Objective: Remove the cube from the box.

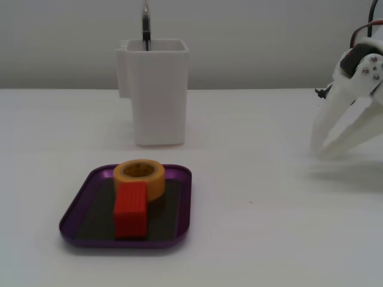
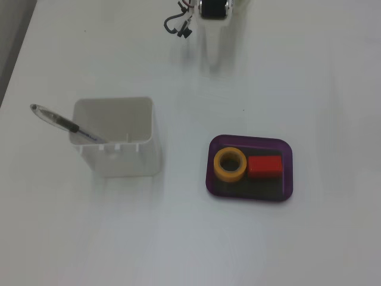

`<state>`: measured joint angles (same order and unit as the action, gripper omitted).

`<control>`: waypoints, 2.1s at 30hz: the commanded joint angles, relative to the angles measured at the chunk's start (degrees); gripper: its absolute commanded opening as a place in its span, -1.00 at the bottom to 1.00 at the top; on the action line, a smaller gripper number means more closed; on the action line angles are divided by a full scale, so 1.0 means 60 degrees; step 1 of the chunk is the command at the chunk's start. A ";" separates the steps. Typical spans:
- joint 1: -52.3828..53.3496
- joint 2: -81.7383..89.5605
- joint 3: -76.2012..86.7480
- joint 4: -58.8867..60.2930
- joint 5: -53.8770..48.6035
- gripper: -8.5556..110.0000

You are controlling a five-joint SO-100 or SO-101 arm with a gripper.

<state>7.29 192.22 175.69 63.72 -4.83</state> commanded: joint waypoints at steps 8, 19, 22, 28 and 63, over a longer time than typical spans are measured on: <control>-0.0923 0.0615 -0.0513 0.0029 0.0044 -0.86; -0.0923 0.0293 -0.3428 -0.0088 -0.1216 -0.81; -0.0938 -0.0894 -0.4336 -0.0117 -0.1758 -0.76; -0.1099 -0.6152 -0.7573 -0.0234 -0.1685 -0.72; -0.2446 -2.3452 -2.2793 0.1011 0.2329 -0.59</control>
<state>-8.00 50.89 42.36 69.52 9.23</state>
